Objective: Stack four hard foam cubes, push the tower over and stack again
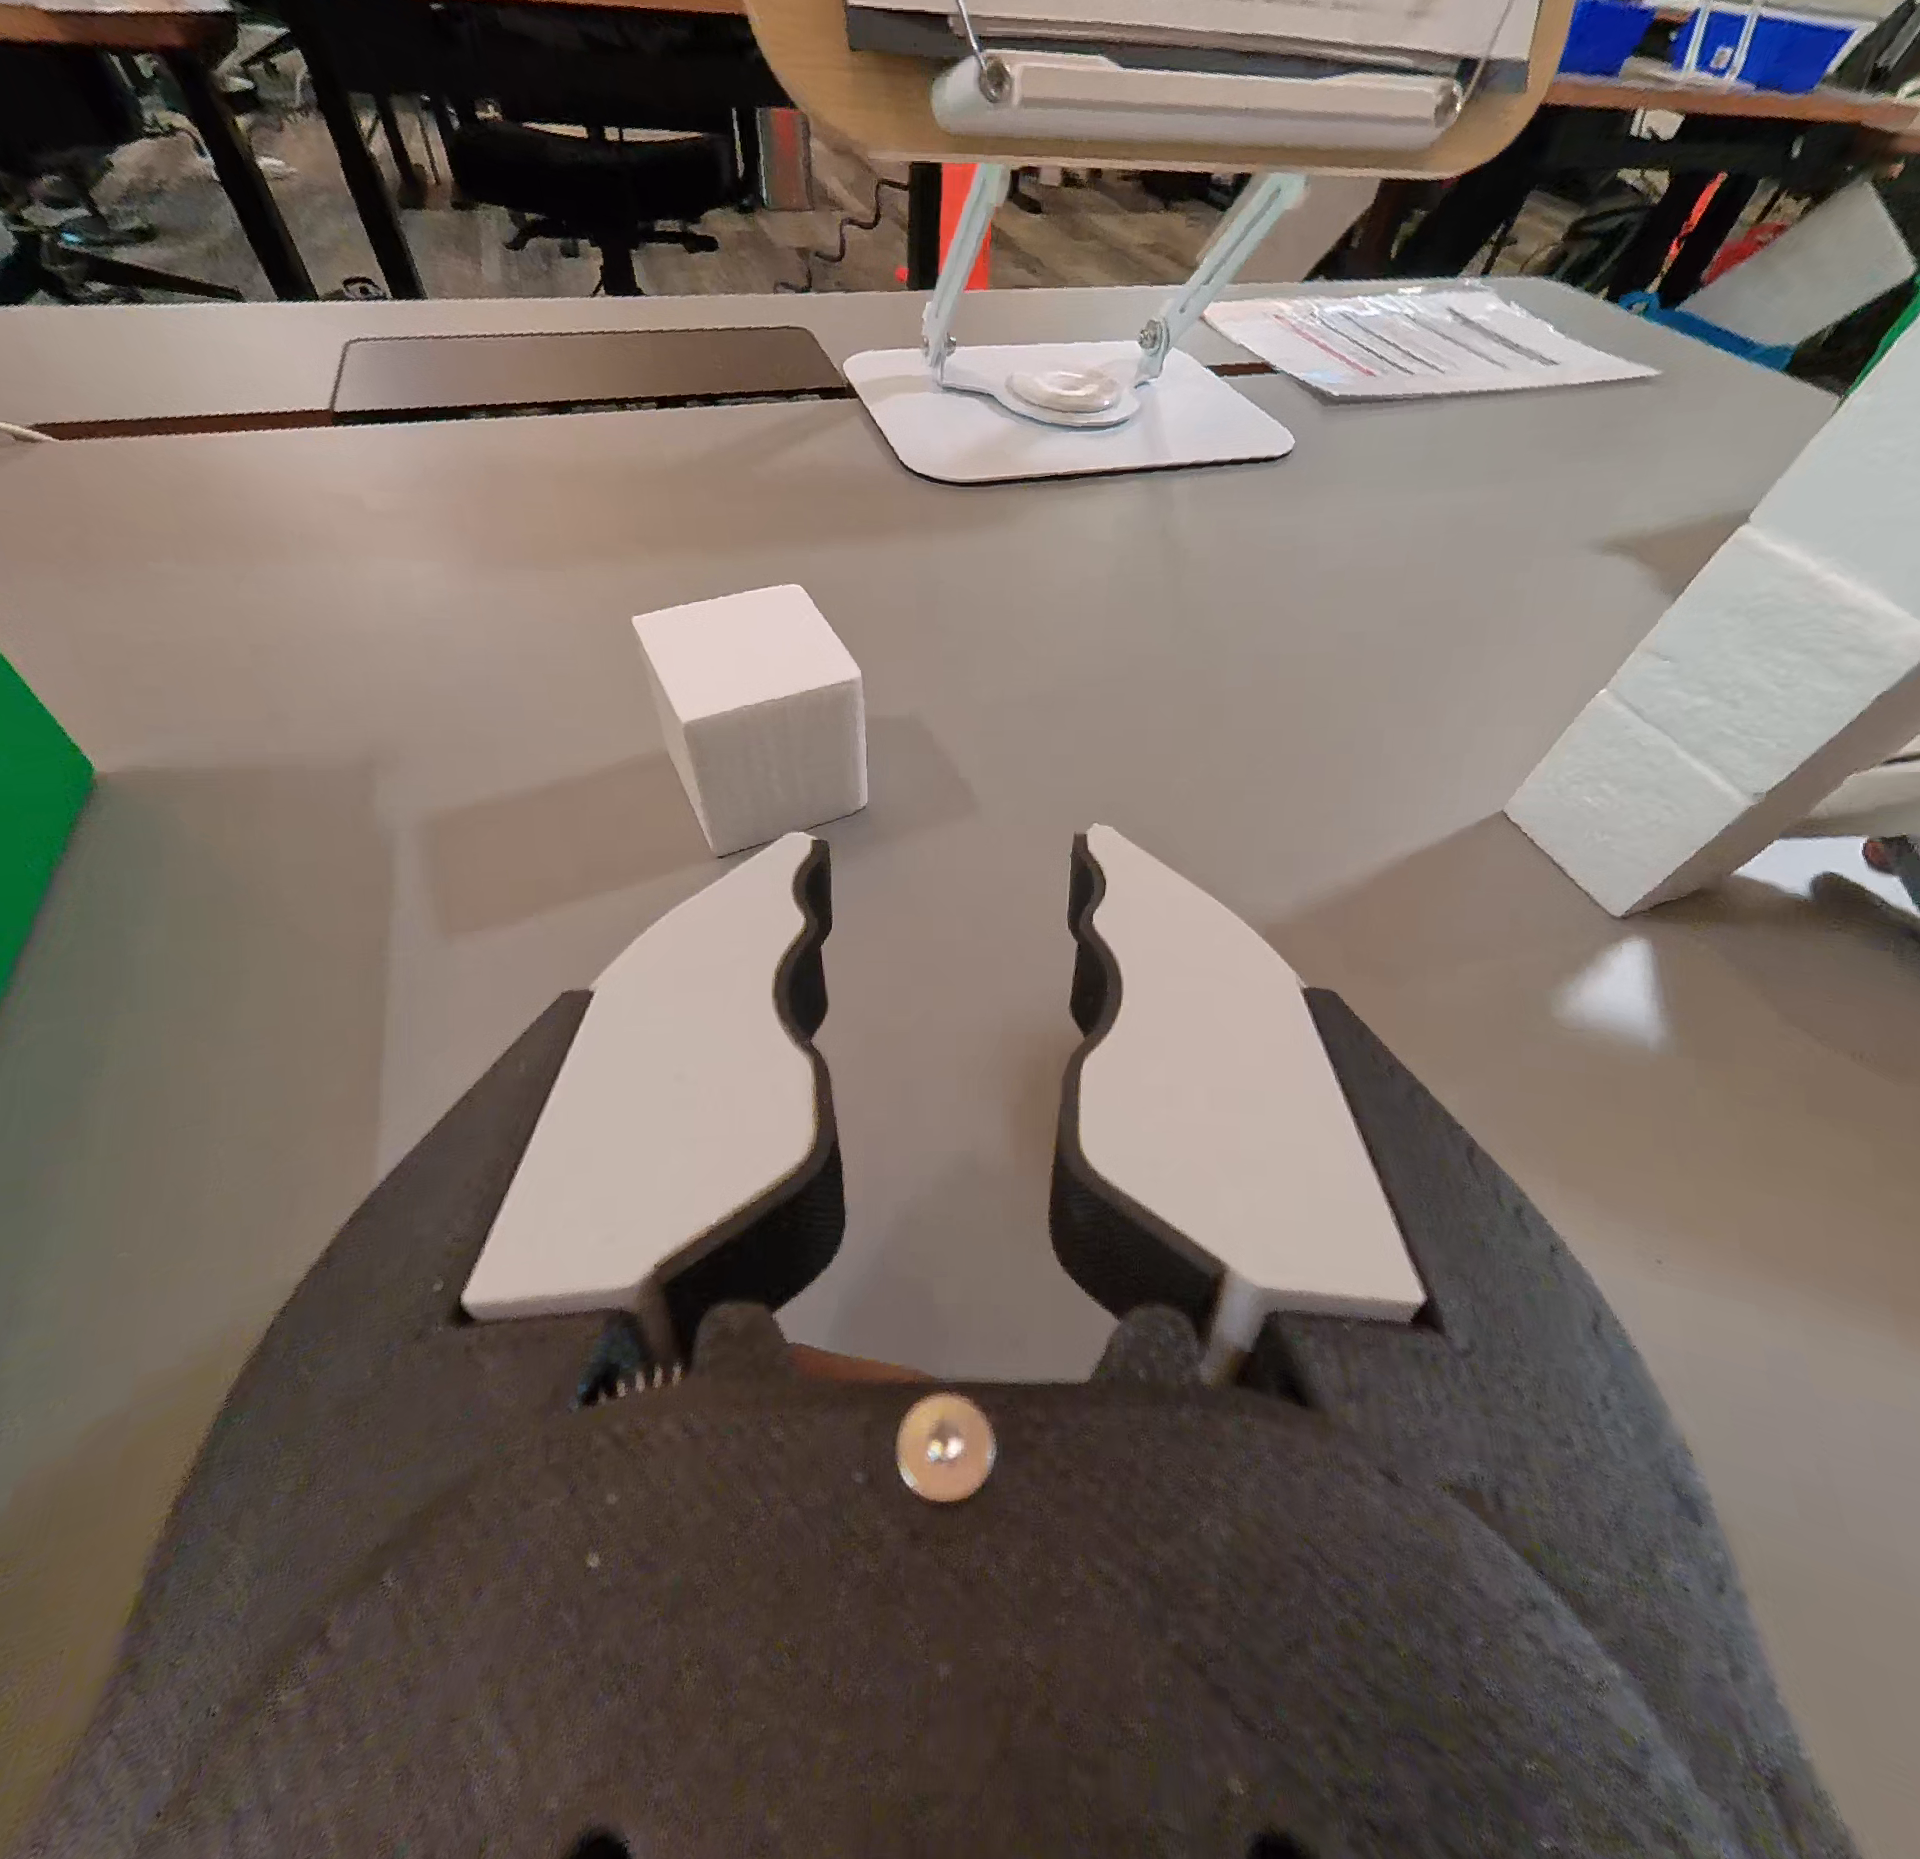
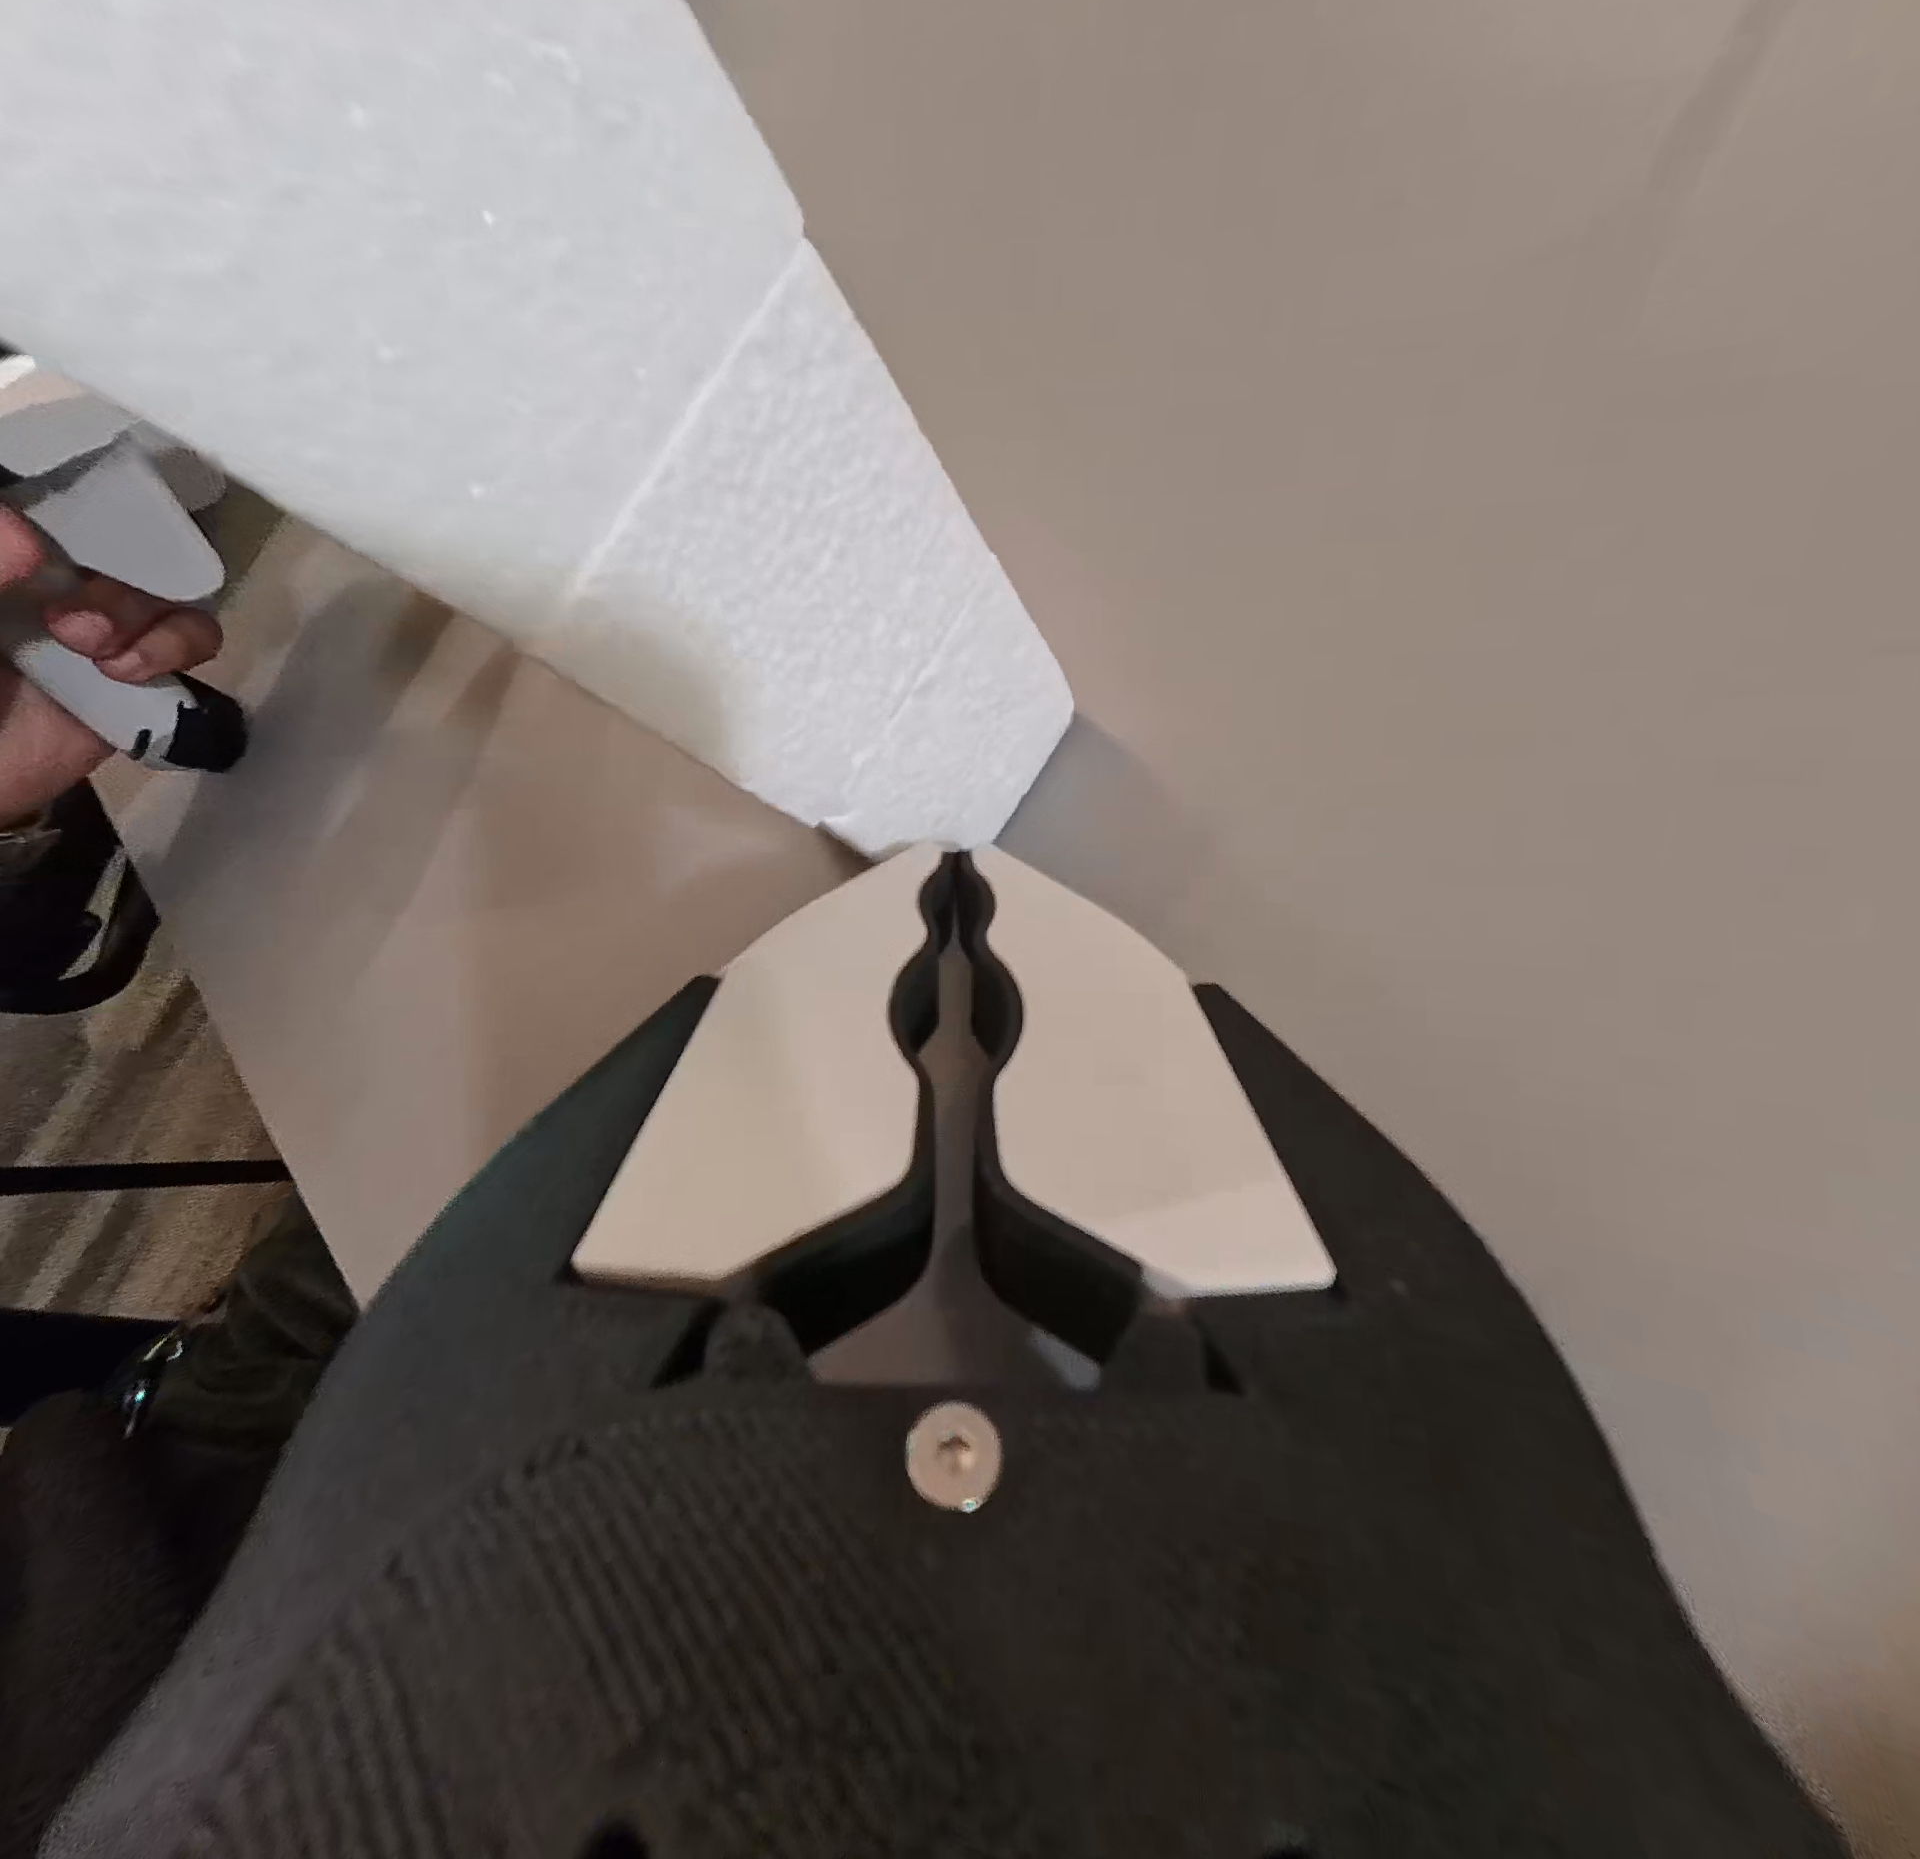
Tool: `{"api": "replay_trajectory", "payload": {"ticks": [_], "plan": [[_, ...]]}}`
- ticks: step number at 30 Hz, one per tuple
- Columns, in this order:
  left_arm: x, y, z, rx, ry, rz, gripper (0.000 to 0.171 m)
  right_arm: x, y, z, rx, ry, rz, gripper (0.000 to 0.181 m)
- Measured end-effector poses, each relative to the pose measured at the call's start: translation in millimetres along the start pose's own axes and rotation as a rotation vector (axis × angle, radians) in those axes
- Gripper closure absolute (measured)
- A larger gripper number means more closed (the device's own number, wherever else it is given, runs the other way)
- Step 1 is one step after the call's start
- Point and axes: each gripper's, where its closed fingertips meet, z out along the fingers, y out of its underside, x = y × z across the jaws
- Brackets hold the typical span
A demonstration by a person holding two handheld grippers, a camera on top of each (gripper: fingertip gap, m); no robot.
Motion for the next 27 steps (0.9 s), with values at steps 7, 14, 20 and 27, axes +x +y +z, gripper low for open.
{"api": "replay_trajectory", "payload": {"ticks": [7,14,20,27], "plan": [[-8,-1,-1,0.01,-0.001,-0.08,0.127,-4,3,0,-0.008,0.007,-0.019,0.181],[-6,-2,-1,0.015,-0.008,-0.049,0.127,6,-9,-15,0.048,0.035,-0.036,0.181],[-11,-6,-5,0.05,-0.047,-0.043,0.127,13,-44,-51,0.248,0.015,-0.039,0.167],[-44,-22,-28,0.176,-0.159,-0.18,0.128,-57,-139,-157,0.644,-0.04,-0.321,0.118]]}}
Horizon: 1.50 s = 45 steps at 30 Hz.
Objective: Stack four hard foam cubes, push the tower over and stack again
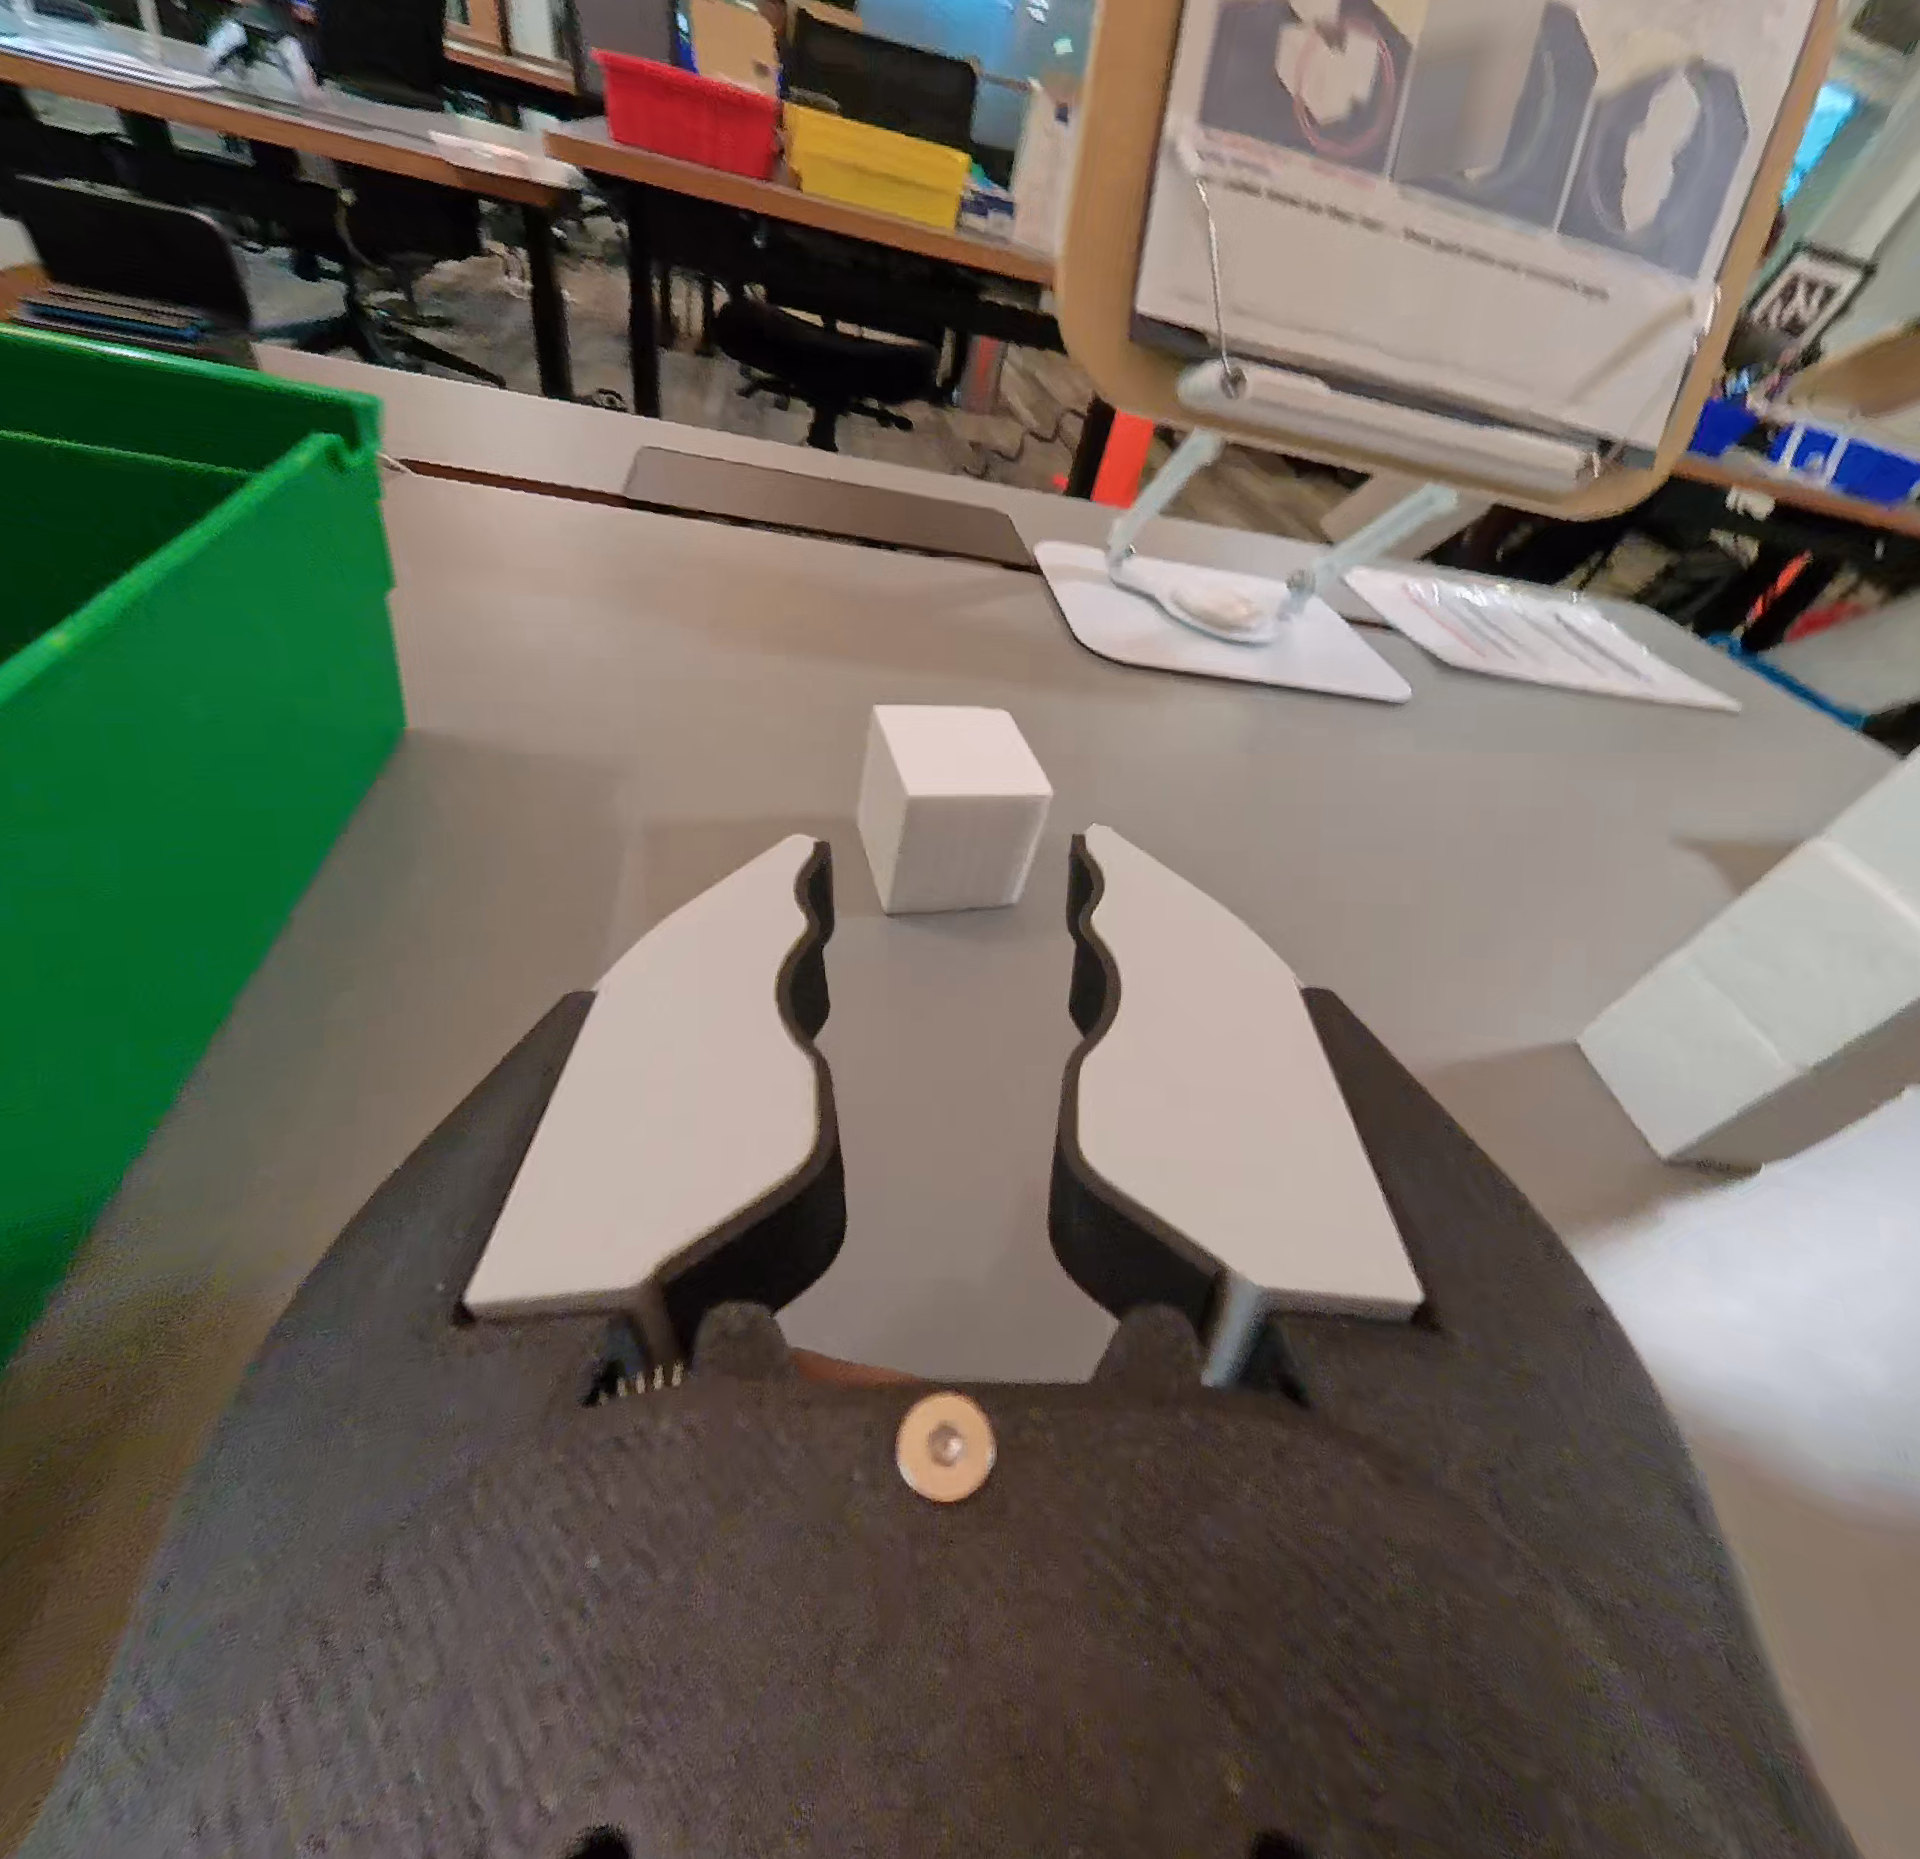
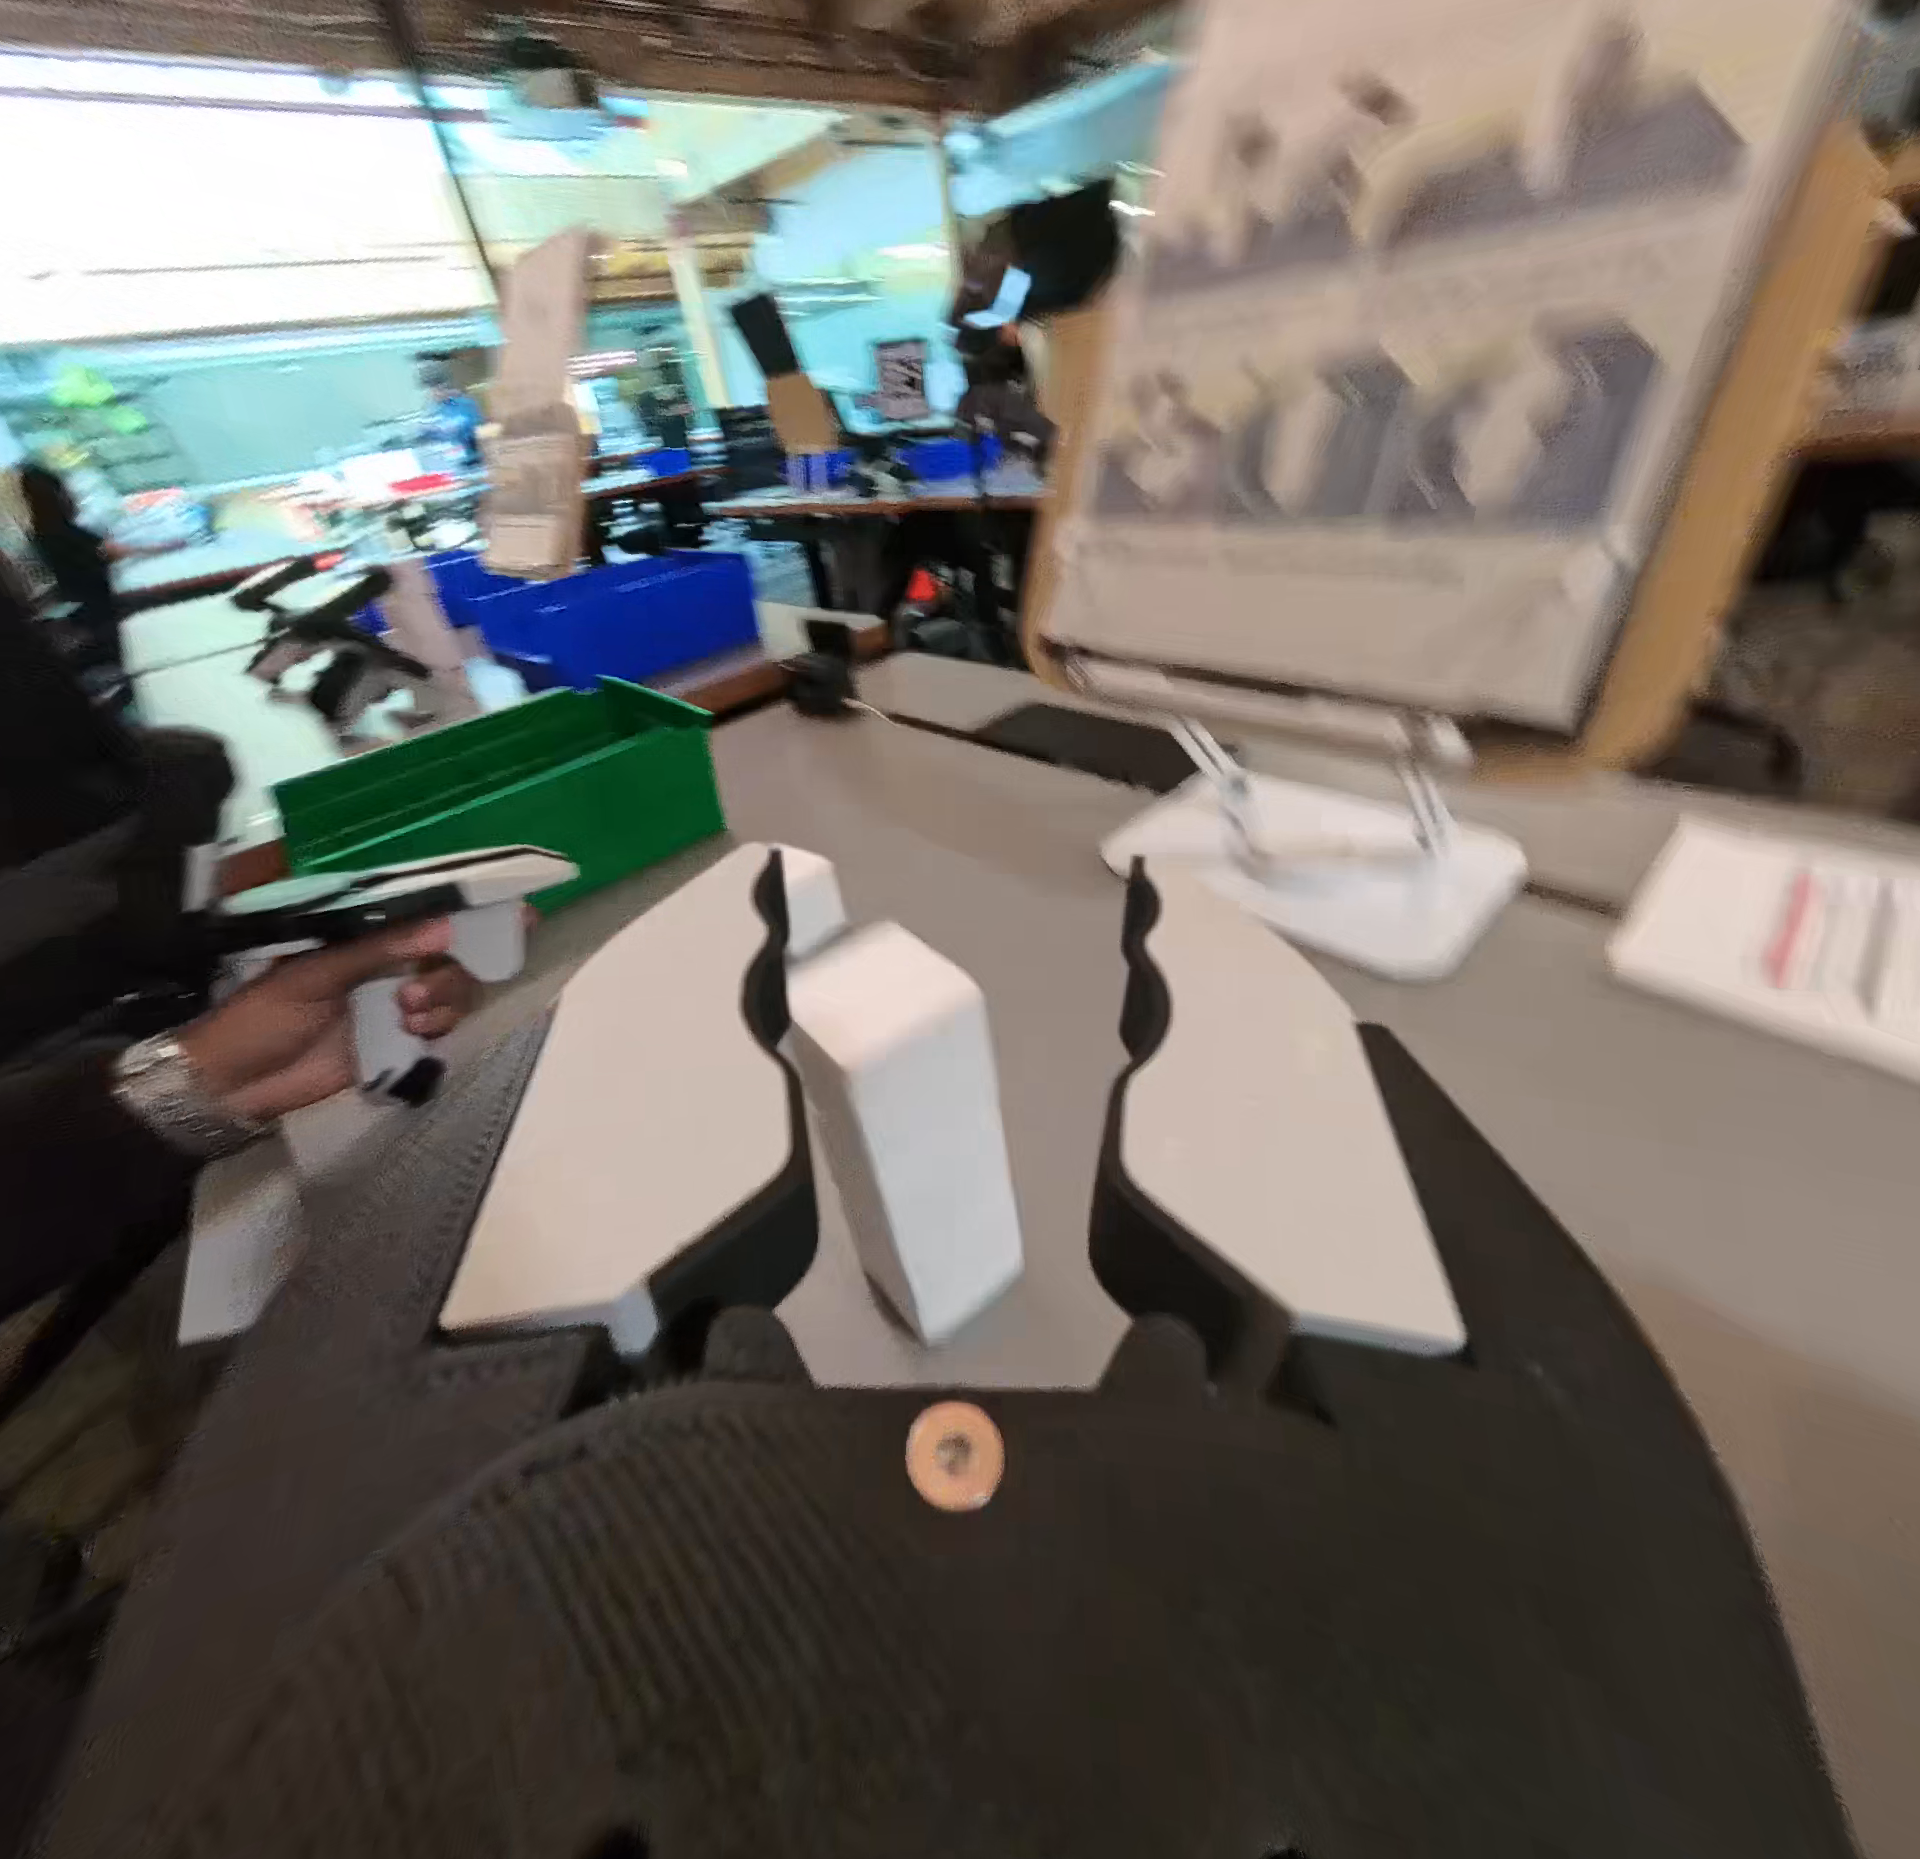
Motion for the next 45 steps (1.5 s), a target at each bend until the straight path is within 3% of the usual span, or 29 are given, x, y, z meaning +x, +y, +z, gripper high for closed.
{"api": "replay_trajectory", "payload": {"ticks": [3,7,11,14,17,20,22,23,25,27,29,31,33,35,38,41,45], "plan": [[-12,-10,0,0.05,-0.032,-0.032,0.129,-64,-47,41,-0.047,-0.208,-0.227,0.112],[-17,-9,5,0.037,-0.026,-0.065,0.128,-128,-43,138,-0.294,-0.446,-0.553,0.112],[-14,-10,3,0.034,0.004,-0.095,0.127,-158,35,228,-0.705,-0.658,-0.744,0.102],[-14,-9,7,0.027,-0.007,0.02,0.127,-152,103,277,-0.957,-0.723,-0.837,0.097],[-8,-9,9,0.036,-0.002,0.146,0.127,-130,161,305,-1.19,-0.743,-0.94,0.086],[-1,-5,10,0.03,0.028,0.169,0.126,-118,201,314,-1.358,-0.766,-0.892,0.083],[-1,-6,10,0.036,0.038,0.159,0.126,-111,215,311,-1.441,-0.774,-0.879,0.098],[-2,-5,11,0.033,0.038,0.158,0.126,-106,217,310,-1.469,-0.752,-0.877,0.121],[-4,-2,13,0.012,0.037,0.153,0.126,-111,205,305,-1.456,-0.762,-0.811,0.127],[-4,-1,14,0.004,0.038,0.141,0.126,-128,169,303,-1.301,-0.784,-0.737,0.127],[-2,-1,13,0.005,0.043,0.146,0.126,-146,114,292,-1.104,-0.796,-0.638,0.127],[2,0,12,0.0,0.044,0.17,0.126,-152,58,263,-0.933,-0.79,-0.59,0.127],[6,3,13,-0.014,0.05,0.185,0.127,-138,19,223,-0.878,-0.747,-0.638,0.127],[11,6,14,-0.027,0.063,0.166,0.127,-106,-4,182,-0.923,-0.657,-0.773,0.127],[20,9,14,-0.037,0.08,0.107,0.127,-58,-18,120,-1.115,-0.559,-0.894,0.127],[30,4,11,-0.006,0.11,0.09,0.126,-38,-14,77,-1.251,-0.519,-0.85,0.127],[38,-4,2,0.041,0.121,0.124,0.127,-34,10,52,-1.332,-0.527,-0.857,0.127]]}}
